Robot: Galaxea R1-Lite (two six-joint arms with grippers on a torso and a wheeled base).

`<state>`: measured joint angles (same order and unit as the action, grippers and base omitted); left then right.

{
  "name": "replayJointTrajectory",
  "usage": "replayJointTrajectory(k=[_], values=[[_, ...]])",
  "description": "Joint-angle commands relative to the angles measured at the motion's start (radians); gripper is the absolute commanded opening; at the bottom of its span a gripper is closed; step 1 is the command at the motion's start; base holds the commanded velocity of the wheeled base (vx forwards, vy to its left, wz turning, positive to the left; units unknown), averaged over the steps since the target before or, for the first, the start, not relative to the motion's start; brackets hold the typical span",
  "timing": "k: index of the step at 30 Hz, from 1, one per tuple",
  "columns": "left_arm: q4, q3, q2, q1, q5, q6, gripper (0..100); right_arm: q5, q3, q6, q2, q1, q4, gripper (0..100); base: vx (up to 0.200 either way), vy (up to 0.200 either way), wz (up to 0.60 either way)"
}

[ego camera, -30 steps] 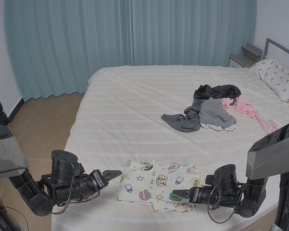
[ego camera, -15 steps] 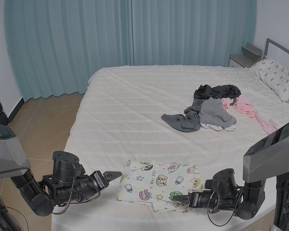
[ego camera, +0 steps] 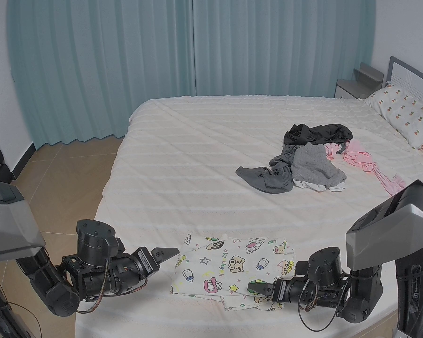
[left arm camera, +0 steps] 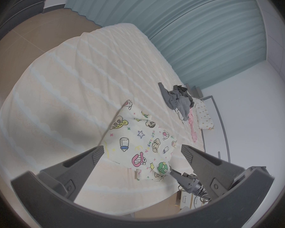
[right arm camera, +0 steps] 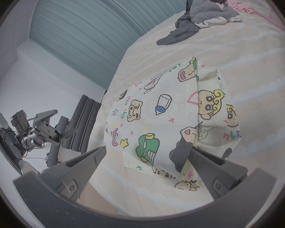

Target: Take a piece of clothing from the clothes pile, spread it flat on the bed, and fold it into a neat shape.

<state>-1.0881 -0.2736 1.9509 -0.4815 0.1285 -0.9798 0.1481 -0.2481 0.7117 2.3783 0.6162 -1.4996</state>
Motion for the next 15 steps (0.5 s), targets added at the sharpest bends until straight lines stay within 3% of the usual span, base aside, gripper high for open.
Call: replayJointTrajectory(k=[1,15], values=[[-0.001,0.001,0.008,0.0,-0.001,0.0,100,-0.001,0.003,-0.012,0.01,0.0,-0.01,0,0.0,0.0,0.0],[-0.001,0.002,0.008,0.007,-0.001,0.0,100,-0.005,0.132,-0.1,-0.002,-0.019,-0.036,0,0.0,0.0,0.0]])
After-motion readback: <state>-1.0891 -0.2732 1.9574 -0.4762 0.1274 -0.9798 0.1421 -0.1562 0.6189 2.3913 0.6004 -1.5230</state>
